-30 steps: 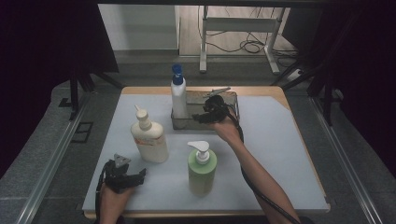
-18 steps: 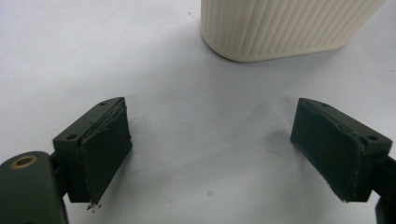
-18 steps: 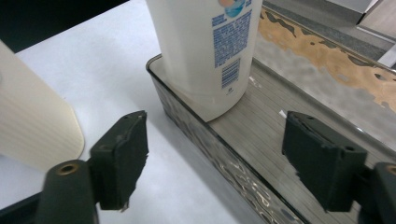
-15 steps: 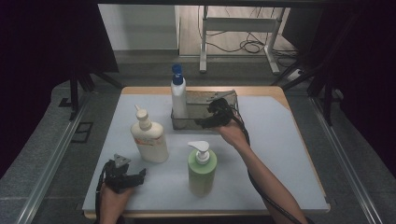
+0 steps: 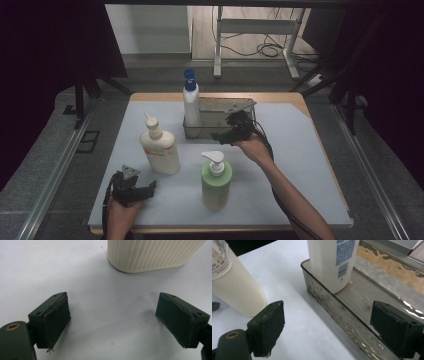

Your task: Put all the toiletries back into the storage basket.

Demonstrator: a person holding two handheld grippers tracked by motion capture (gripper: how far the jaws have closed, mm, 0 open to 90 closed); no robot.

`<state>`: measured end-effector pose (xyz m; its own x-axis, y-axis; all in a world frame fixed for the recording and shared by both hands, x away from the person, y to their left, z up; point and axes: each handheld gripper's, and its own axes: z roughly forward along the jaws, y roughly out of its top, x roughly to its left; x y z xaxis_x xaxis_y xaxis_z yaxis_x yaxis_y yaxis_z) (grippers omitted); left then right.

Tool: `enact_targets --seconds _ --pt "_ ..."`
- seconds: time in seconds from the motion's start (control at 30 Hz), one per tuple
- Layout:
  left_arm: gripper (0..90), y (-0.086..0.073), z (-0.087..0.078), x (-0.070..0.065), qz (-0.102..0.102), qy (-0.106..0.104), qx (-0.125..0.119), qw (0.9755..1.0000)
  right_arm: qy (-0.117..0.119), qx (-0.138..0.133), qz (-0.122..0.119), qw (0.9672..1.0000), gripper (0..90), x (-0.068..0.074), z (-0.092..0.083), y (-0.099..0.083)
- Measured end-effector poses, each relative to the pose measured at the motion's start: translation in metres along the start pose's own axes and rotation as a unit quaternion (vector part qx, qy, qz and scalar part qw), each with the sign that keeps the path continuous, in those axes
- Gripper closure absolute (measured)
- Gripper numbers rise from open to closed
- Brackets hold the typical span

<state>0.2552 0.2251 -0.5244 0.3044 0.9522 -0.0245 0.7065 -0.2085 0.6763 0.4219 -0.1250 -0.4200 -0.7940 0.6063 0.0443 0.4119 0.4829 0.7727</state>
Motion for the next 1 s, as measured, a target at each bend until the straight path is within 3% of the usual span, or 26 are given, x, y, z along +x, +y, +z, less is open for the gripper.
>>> enact_targets --seconds 0.47,1.0 --pt "11.8 0.000 0.000 0.000 0.000 0.000 0.000 1.0000 0.004 0.001 -0.019 0.9998 6.4 0.006 -0.015 -0.016" --pt "11.8 0.000 0.000 0.000 0.000 0.000 0.000 1.0000 0.010 -0.002 -0.019 0.9998 5.6 0.005 -0.033 -0.037"
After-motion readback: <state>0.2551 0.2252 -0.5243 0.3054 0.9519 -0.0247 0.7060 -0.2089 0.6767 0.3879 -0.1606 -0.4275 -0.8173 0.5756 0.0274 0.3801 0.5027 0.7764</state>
